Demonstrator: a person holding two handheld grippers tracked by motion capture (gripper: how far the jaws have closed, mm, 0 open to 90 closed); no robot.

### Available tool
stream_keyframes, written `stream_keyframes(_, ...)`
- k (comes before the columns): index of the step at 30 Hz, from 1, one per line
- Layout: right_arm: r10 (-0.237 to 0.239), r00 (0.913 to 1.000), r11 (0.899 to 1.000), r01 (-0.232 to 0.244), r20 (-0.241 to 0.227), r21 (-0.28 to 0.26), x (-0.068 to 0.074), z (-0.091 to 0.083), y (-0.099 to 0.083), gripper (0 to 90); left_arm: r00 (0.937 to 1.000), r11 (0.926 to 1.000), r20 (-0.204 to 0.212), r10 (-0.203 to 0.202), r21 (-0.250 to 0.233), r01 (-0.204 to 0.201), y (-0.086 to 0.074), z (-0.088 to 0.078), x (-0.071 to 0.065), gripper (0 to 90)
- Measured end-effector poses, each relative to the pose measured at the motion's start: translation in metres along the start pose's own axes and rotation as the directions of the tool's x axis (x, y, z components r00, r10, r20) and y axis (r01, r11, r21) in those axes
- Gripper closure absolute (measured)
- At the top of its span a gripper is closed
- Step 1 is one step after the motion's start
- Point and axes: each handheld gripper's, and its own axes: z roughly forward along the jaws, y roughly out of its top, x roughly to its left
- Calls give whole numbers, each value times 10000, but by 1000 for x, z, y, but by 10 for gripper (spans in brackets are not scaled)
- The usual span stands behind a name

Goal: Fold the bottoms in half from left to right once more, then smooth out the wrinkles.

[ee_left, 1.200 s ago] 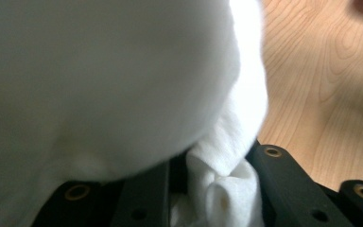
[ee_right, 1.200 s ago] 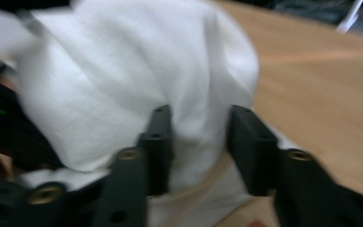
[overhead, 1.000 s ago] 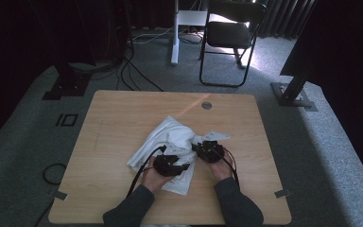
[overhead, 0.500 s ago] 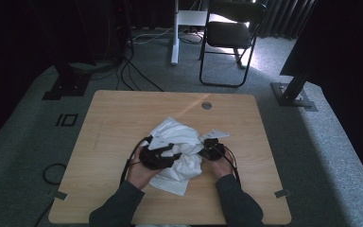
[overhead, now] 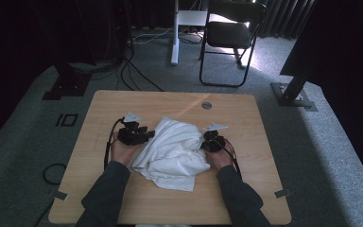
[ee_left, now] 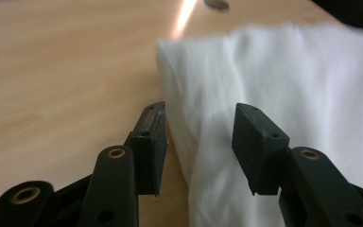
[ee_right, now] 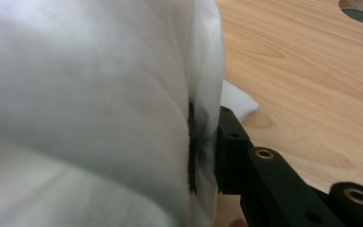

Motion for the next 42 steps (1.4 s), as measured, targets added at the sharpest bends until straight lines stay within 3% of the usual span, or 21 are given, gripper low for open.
stream_keyframes(5,-16,10000,9999,16,33,126,-3,6,3,807,9965,9982,663,-517,-259,535,-17,6,-7,588)
stream_keyframes(9,56,10000,9998,-56,4,189,-5,4,3,721,9966,9990,769,-283,-321,308,-24,6,-16,585)
stream_keyframes(11,239,9996,9997,-239,167,7,-8,-7,4,654,9973,9990,688,-272,-346,296,-24,5,-17,567)
stream_keyframes(14,480,9987,9964,-468,154,-710,-11,-40,6,601,9982,9992,561,-223,-331,242,-23,4,-17,555)
stream_keyframes(18,-150,9996,9863,188,243,-1640,2,-90,1,605,9983,9991,523,-241,-345,260,-23,4,-17,549)
stream_keyframes(21,-851,9963,9771,808,-139,-1971,22,-110,-7,660,9984,9988,486,-280,-384,299,-23,4,-19,549)
stream_keyframes(23,-1348,9896,9728,1225,-502,-1966,39,-111,-14,681,9985,9988,461,-288,-391,306,-23,4,-19,549)
stream_keyframes(25,-1951,9759,9690,1764,-977,-1729,55,-104,-19,666,9987,9988,423,-274,-384,290,-22,4,-20,549)
stream_keyframes(27,-2423,9651,9635,2273,-995,-1412,66,-92,-21,625,9989,9989,404,-238,-388,254,-21,3,-20,548)
stream_keyframes(30,-2577,9622,9645,2506,-886,-833,69,-75,-21,615,9991,9990,372,-205,-380,219,-21,3,-20,546)
stream_keyframes(33,-2383,9663,9706,2334,-970,-591,66,-73,-21,813,9991,9989,366,-205,-402,220,-21,3,-20,543)
stream_keyframes(35,-2317,9680,9719,2262,-963,-643,64,-78,-22,862,9991,9988,363,-219,-421,234,-21,3,-20,535)
stream_keyframes(39,-2336,9666,9683,2214,-1055,-1161,63,-100,-23,866,9988,9986,442,-228,-461,249,-21,3,-22,524)
stream_keyframes(42,-2636,9587,9551,2438,-1071,-1686,66,-121,-24,864,9990,9991,425,-160,-395,177,-21,5,-24,519)
